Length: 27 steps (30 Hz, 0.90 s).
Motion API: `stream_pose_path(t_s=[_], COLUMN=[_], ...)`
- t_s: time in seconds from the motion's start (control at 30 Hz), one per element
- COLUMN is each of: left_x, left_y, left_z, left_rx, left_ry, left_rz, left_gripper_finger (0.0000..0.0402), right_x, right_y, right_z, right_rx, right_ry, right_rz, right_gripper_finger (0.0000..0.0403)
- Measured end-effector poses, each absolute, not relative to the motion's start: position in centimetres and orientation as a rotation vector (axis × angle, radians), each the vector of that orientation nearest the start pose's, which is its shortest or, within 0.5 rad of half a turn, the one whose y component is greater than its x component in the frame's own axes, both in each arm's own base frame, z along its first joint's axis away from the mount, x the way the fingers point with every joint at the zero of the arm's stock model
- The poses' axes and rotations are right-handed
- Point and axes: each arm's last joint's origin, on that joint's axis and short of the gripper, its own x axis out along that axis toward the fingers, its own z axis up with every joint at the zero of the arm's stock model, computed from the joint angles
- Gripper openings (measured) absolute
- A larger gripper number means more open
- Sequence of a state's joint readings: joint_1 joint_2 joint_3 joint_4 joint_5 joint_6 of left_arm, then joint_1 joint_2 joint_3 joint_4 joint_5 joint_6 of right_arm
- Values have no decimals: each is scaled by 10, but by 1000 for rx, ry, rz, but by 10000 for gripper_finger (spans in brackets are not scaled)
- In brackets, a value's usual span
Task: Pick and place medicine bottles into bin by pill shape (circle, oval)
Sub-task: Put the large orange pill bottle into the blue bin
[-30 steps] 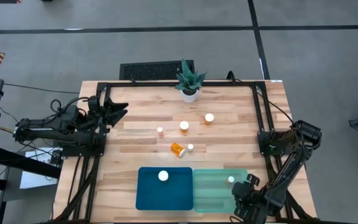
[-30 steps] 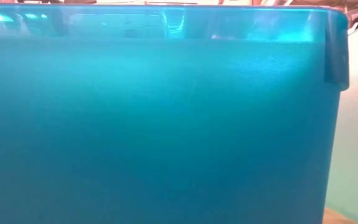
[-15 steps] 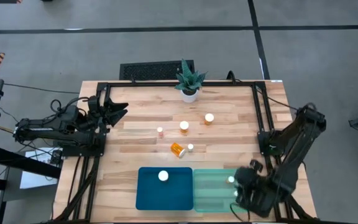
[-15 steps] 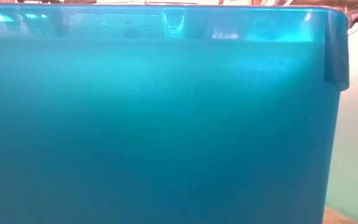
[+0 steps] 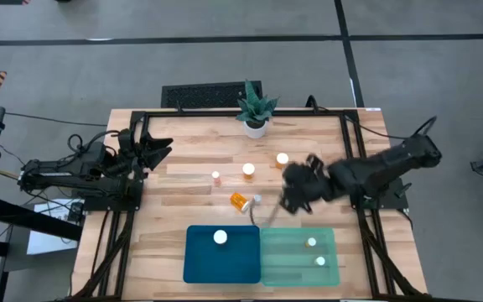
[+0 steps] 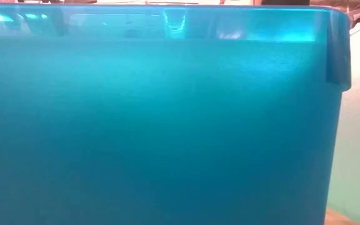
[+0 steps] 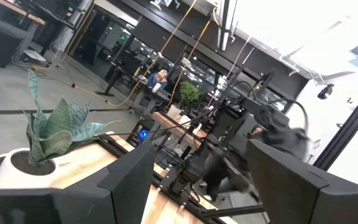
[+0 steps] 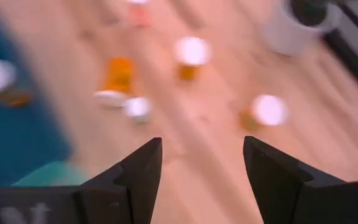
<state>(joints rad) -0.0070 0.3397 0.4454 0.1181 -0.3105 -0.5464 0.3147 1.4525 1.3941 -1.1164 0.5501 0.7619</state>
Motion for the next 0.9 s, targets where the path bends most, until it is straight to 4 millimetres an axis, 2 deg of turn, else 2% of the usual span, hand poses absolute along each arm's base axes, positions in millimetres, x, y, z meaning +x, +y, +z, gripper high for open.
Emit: stream_pose_path(t_s=[0.13, 0.23, 0.43, 0.53, 0.63, 0.77, 0.9], left_x=[101, 101, 102, 102, 102, 102, 102], left_y=[9, 9, 9, 9, 9, 9, 9], left_z=[298, 296, 296, 296, 296, 295, 295], left_rx=[-575, -574, -565, -565, -564, -567, -571], left_ry=[-299, -290, -282, -282, -282, -283, -281], left_rz=[250, 273, 277, 278, 282, 284, 286], left_gripper_finger=[247, 247, 247, 247, 247, 247, 247], right_x=[270, 271, 268, 263, 264, 271, 283], right_y=[19, -15, -67, -82, -89, -90, -88], right_z=[324, 315, 285, 270, 261, 247, 227], right_rx=[238, 263, 428, 450, 476, 463, 445], right_ry=[978, 1013, 1070, 1086, 1052, 1081, 1165], right_rz=[-693, -747, -708, -722, -724, -711, -666], right_gripper_finger=[235, 236, 270, 301, 330, 356, 363])
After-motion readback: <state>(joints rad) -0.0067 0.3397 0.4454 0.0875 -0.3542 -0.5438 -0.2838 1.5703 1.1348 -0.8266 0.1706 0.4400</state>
